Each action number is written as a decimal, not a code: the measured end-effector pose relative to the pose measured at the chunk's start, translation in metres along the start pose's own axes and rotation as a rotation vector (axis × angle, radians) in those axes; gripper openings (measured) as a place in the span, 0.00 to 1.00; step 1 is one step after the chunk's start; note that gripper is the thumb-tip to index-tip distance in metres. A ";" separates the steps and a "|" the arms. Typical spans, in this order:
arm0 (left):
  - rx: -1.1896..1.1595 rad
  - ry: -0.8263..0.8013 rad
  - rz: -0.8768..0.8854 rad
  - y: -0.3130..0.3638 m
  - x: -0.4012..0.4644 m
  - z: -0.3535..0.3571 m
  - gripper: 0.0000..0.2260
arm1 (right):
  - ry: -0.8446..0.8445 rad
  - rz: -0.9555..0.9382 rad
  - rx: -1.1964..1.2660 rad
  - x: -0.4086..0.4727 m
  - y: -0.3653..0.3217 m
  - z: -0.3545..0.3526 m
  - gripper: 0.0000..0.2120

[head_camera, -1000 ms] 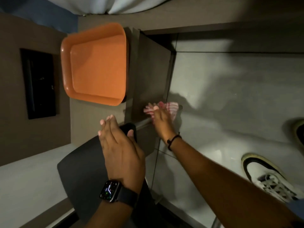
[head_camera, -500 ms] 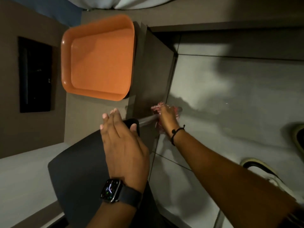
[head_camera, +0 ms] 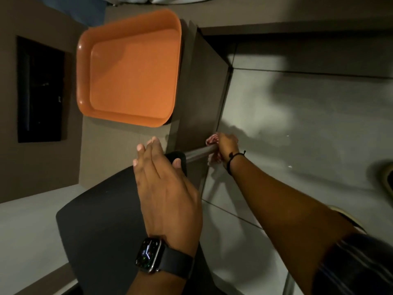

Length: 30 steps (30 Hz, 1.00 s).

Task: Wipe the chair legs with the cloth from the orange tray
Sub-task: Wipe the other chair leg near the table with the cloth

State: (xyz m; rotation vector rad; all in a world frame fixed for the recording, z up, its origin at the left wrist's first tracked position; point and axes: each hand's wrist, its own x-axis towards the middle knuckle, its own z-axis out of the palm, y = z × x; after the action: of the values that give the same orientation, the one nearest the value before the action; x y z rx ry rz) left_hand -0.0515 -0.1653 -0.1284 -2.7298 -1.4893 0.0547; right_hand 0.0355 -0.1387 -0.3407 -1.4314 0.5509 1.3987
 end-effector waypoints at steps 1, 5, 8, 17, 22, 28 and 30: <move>0.004 -0.002 -0.002 0.001 0.000 -0.001 0.22 | -0.013 -0.006 0.048 -0.014 0.003 0.004 0.19; -0.014 -0.024 -0.026 0.004 0.001 -0.005 0.23 | -0.251 -0.134 0.171 -0.118 0.011 0.026 0.22; -0.033 -0.026 -0.033 0.002 0.001 -0.005 0.23 | -0.366 -0.183 0.086 -0.141 0.006 0.024 0.28; -0.052 -0.011 -0.030 0.001 0.001 -0.002 0.23 | -0.160 0.060 -0.179 0.017 0.002 0.013 0.16; -0.041 0.022 -0.051 -0.002 0.002 0.001 0.24 | -0.100 0.040 -0.181 0.069 0.009 -0.010 0.15; -0.013 -0.043 -0.031 0.004 0.002 -0.007 0.23 | -0.294 -0.270 -0.103 -0.064 0.013 -0.004 0.16; -0.023 -0.054 -0.035 0.005 0.001 -0.008 0.24 | -0.362 -0.389 -0.018 -0.122 0.014 0.003 0.19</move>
State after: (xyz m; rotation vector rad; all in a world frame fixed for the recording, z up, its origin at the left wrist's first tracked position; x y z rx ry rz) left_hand -0.0464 -0.1672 -0.1202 -2.7405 -1.5612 0.1119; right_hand -0.0050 -0.1798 -0.2324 -1.1823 0.0237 1.3026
